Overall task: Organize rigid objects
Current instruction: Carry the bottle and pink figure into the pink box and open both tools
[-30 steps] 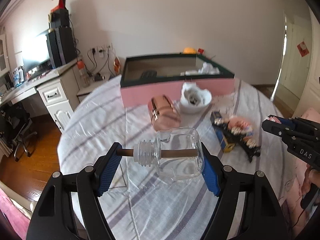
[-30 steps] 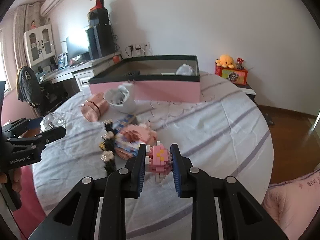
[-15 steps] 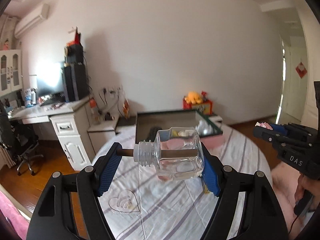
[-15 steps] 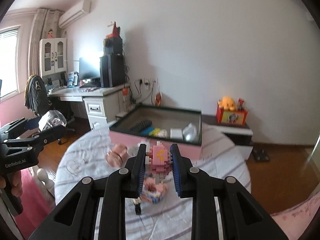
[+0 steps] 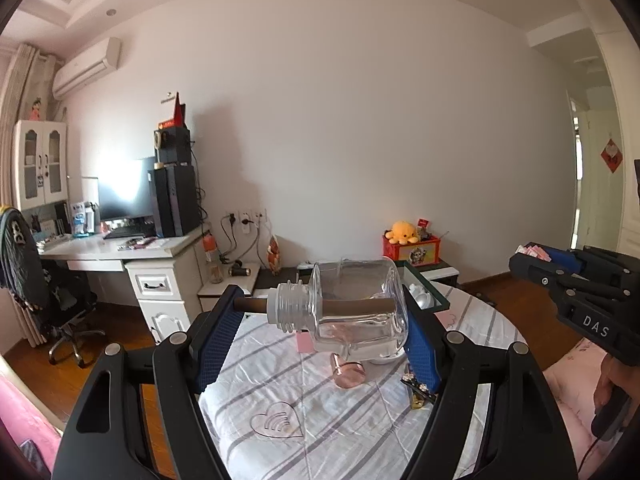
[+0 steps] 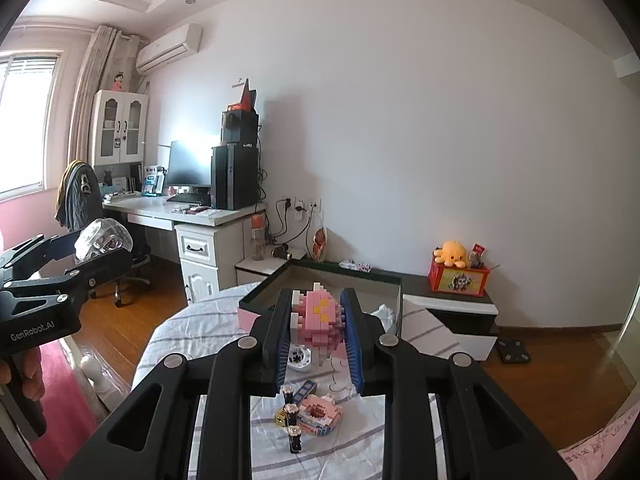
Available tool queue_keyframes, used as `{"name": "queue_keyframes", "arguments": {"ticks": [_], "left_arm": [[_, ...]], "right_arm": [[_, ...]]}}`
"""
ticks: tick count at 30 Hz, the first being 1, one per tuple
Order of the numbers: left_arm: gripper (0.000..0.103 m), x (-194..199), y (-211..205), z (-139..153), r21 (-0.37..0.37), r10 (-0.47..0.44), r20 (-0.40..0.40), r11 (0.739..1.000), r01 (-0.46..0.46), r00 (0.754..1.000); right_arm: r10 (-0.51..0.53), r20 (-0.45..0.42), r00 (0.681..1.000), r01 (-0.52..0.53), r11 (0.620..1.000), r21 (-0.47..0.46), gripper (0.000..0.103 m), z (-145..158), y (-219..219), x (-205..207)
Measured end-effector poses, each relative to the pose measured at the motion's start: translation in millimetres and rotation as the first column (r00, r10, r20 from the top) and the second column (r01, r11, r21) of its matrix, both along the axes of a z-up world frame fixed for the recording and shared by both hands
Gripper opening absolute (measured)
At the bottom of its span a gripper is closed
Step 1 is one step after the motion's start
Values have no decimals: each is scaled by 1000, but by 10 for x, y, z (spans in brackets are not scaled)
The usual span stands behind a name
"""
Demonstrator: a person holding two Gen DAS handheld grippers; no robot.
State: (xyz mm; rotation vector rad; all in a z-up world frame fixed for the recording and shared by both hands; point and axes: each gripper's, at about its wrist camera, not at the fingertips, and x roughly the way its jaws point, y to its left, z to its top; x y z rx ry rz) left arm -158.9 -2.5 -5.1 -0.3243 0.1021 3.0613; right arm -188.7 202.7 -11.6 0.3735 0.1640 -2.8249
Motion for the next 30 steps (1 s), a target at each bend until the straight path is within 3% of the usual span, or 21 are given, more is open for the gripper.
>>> {"name": "queue_keyframes", "arguments": {"ticks": [8, 15, 23, 30], "left_arm": [[76, 25, 15, 88, -18, 9, -20, 1000, -9, 1000], [76, -223, 134, 90, -36, -9, -7, 999, 8, 1000], [76, -828, 302, 39, -59, -50, 48, 997, 53, 998], [76, -1681, 462, -116, -85, -78, 126, 992, 90, 989]], "right_arm": [[4, -23, 1000, -4, 1000, -4, 24, 92, -18, 13], [-6, -13, 1000, 6, 1000, -9, 24, 90, 67, -177], [-28, 34, 999, 28, 1000, -10, 24, -25, 203, -636], [-47, 94, 994, 47, 999, 3, 24, -202, 344, -1265]]}}
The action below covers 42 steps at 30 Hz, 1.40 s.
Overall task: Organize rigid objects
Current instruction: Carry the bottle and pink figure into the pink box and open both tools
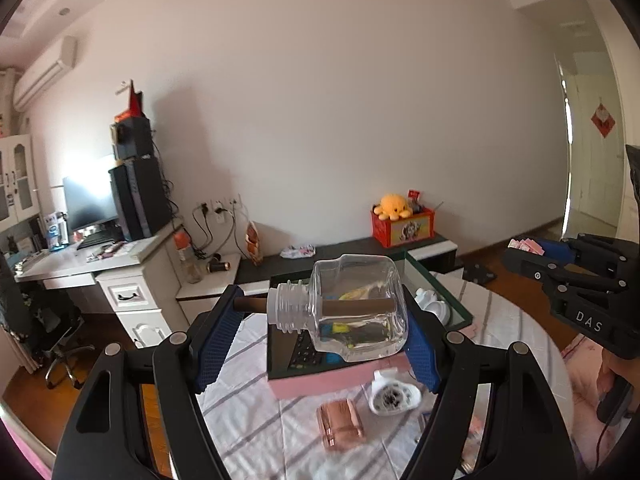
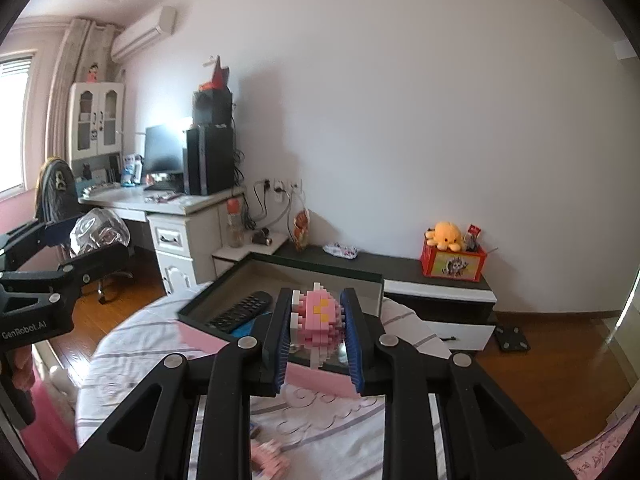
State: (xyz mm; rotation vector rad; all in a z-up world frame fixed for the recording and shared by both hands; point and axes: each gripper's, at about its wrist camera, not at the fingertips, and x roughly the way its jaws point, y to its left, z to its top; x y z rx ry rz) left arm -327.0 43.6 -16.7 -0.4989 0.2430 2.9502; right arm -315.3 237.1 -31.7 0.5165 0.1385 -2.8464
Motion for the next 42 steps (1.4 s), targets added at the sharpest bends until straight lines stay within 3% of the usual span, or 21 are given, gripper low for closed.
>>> {"name": "queue_keyframes", "arguments": {"ticks": [11, 17, 24, 38, 41, 42], "left_arm": [[76, -1171, 137, -532, -30, -12, 150, 999, 17, 989], [76, -1485, 237, -847, -31, -27, 219, 999, 34, 975], [76, -1632, 311, -1151, -21, -40, 291, 999, 48, 956], [80, -1581, 196, -1202, -7, -2, 272, 1000, 4, 962], [87, -1566, 190, -1197, -4, -8, 268, 1000, 9, 964], [89, -1562, 191, -1196, -8, -5, 264, 1000, 7, 964]], "right_arm": [[27, 153, 988, -31, 999, 28, 24, -546, -52, -1186], [60, 243, 968, -70, 997, 31, 24, -901, -138, -1570], [74, 299, 951, -87, 996, 31, 24, -1142, -164, -1639], [47, 300, 953, -56, 998, 22, 25, -1177, -142, -1640], [43, 296, 954, -53, 998, 23, 32, -1177, -158, -1632], [43, 293, 955, -52, 998, 25, 39, -1176, -160, -1625]]}}
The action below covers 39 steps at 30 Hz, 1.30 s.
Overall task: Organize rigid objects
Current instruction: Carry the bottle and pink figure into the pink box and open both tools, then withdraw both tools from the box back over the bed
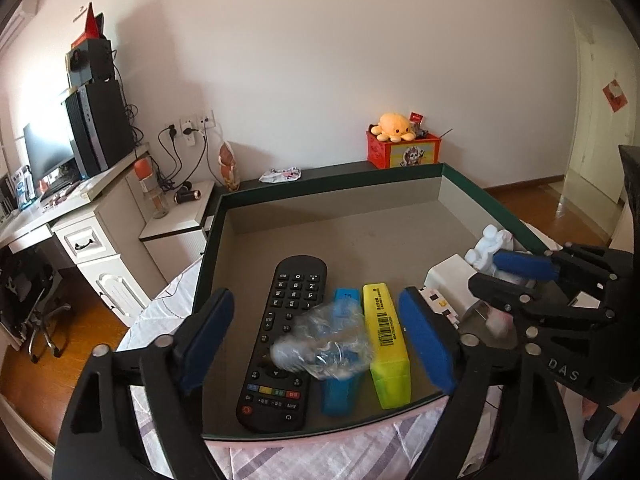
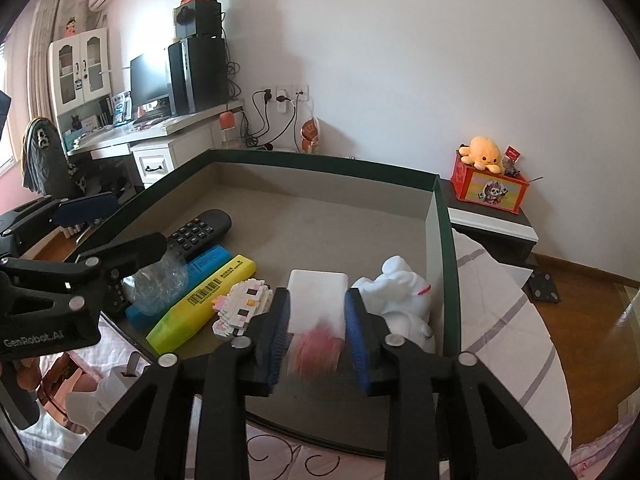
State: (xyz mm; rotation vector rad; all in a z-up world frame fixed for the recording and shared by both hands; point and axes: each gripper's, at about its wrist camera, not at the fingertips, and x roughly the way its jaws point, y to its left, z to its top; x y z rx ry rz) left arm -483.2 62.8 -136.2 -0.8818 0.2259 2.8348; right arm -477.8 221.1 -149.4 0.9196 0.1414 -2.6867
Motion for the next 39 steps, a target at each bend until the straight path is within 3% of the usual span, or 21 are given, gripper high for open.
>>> {"name": "queue_keyframes", "arguments": {"ticks": [2, 10, 14, 20, 22, 24, 32, 39], "left_arm": [[93, -1, 2, 6, -2, 3, -1, 1000, -3, 1000], [100, 38, -31, 45, 3, 20, -18, 1000, -20, 1000], [101, 121, -119, 155, 30, 55, -64, 998, -53, 996], [103, 535, -251, 363, 57, 99, -110, 994, -93, 989], [103, 724, -279, 447, 57, 106, -127, 993, -100, 986], [103, 912, -304, 536, 61, 111, -144, 993, -103, 983], [103, 1755, -393, 899, 80, 129, -235, 990, -113, 963], [103, 2470, -496, 1133, 99, 144, -304, 988, -119, 942]], "right_arm": [[-5, -10, 1000, 5, 1000, 7, 50, 7, -20, 5], [-21, -42, 999, 21, 1000, -4, 69, 50, 9, 36], [-29, -72, 997, 26, 999, -46, 80, 114, 80, 63], [-60, -148, 987, 55, 998, -40, 85, 356, 103, 276], [-65, -162, 985, 62, 998, -27, 91, 445, 84, 415], [-70, -175, 982, 67, 998, -22, 103, 536, 66, 557], [-88, -269, 959, 82, 996, -34, 103, 1024, 60, 1362], [-110, -325, 939, 96, 994, -59, 103, 1277, 35, 2124]]}}
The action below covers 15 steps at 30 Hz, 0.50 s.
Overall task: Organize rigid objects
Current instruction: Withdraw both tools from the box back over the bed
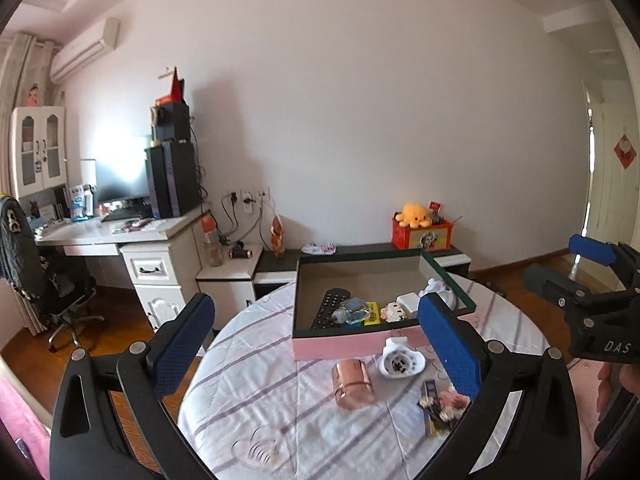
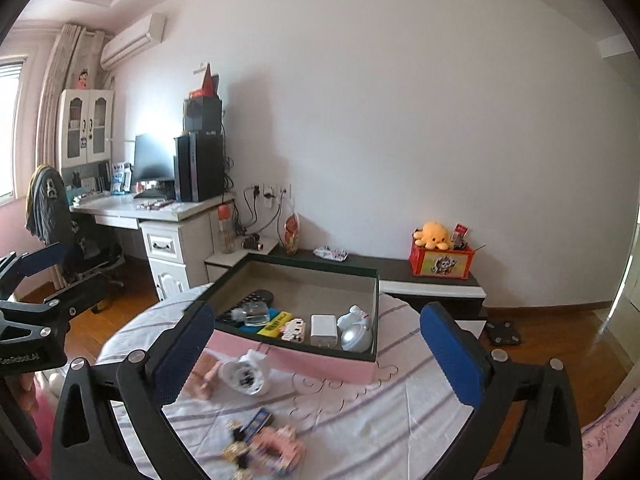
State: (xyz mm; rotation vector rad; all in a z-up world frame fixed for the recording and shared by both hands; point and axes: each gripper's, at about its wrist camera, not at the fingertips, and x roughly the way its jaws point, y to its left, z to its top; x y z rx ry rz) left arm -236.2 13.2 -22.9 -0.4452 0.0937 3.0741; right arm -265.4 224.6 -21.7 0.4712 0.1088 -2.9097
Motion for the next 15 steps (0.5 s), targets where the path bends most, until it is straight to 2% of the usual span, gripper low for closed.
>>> {"name": "queue_keyframes", "arguments": {"ticks": [8, 15], "left_arm": [[103, 684, -62, 190, -15, 20, -78, 1000, -21, 997], [103, 1118, -43, 320, -26, 20, -133, 999, -24, 991]], "right_arm": [[8, -46, 999, -8, 1000, -6, 103, 163, -136, 740], [8, -85, 996, -8, 1000, 0, 103, 278, -240, 1221]]}}
